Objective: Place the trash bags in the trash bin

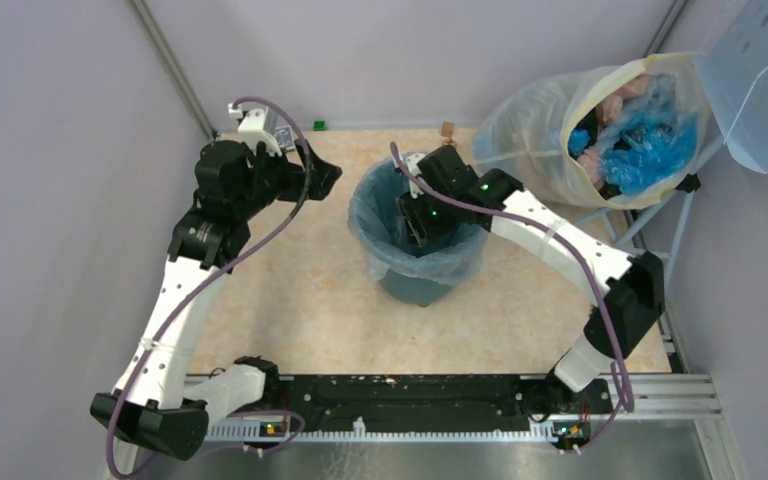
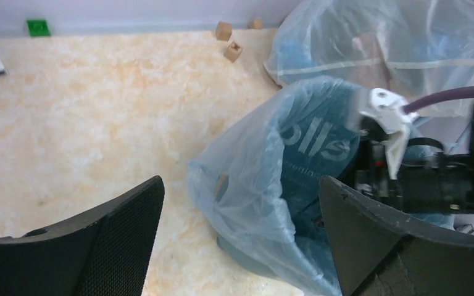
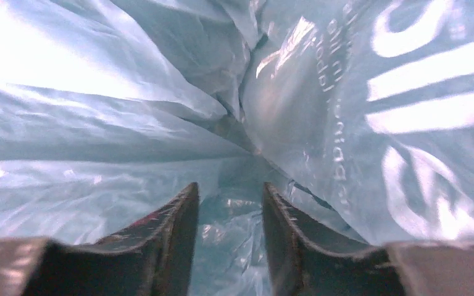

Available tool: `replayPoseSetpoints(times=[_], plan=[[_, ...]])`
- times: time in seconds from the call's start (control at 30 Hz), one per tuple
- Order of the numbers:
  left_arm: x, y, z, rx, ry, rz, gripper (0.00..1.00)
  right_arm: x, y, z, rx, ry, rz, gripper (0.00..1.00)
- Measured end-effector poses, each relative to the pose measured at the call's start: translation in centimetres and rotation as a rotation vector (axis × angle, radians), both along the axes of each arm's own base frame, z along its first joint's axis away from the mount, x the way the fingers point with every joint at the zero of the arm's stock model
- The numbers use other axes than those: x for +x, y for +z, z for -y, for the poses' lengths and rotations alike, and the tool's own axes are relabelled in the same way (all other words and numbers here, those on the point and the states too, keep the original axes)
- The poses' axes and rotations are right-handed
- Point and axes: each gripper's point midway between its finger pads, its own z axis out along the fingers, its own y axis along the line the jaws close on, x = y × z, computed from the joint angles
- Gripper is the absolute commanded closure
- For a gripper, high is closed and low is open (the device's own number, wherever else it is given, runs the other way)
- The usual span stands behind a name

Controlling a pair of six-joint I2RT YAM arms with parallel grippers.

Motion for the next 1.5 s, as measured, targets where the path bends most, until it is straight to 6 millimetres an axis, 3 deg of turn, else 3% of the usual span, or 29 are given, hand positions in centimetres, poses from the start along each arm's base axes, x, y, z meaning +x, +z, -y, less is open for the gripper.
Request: replayPoseSetpoints(times=[0.1, 0.17, 0.27, 0.4, 0.5, 0.6, 0.77, 1.03, 1.13, 1.23, 1.4, 1.5], plan=[[1.0, 1.5, 0.8, 0.016, -0.044, 0.030, 0.06, 0.0, 3.7, 0.4, 0.055, -0.016, 0.075, 0.44], [1.8, 1.2, 1.3, 0.031, -0.066, 0.022, 0.10, -0.2, 6.1, 1.1, 0.089, -0.033, 0.127, 0.42], [3.3, -0.9, 2.4, 0.065, -0.099, -0.027, 0.11, -0.9, 10.3, 2.8, 0.152, -0.078, 0.229, 0.38], [3.6, -4.2, 4.6, 0.134, -0.149, -0.099, 0.11, -1.5, 15.0, 5.6, 0.224, -0.157, 0.374, 0.30], [3.3, -5.2, 6.6, 0.192, -0.186, -0.110, 0.14, -2.3, 16.9, 8.0, 0.264, -0.223, 0.466, 0.24], [3.4, -5.1, 7.9, 0.233, -0.200, -0.098, 0.21, -3.1, 17.1, 10.6, 0.273, -0.296, 0.530, 0.24], [5.0, -5.5, 8.0, 0.315, -0.157, -0.085, 0.33, -4.1, 16.5, 13.7, 0.276, -0.391, 0.587, 0.27], [6.4, -8.9, 8.5, 0.382, -0.160, -0.166, 0.59, -4.7, 15.8, 15.4, 0.273, -0.449, 0.603, 0.32], [6.8, -9.6, 8.6, 0.401, -0.148, -0.187, 0.77, -5.0, 14.2, 15.8, 0.255, -0.458, 0.587, 0.35], [7.4, -9.5, 8.4, 0.425, -0.122, -0.183, 0.88, -5.4, 13.1, 16.5, 0.246, -0.472, 0.584, 0.36], [9.5, -8.4, 7.9, 0.453, -0.043, -0.151, 0.93, -5.6, 13.0, 17.4, 0.267, -0.523, 0.598, 0.36], [11.2, -8.2, 7.5, 0.470, 0.000, -0.144, 0.91, -5.4, 12.5, 17.9, 0.285, -0.579, 0.600, 0.36]])
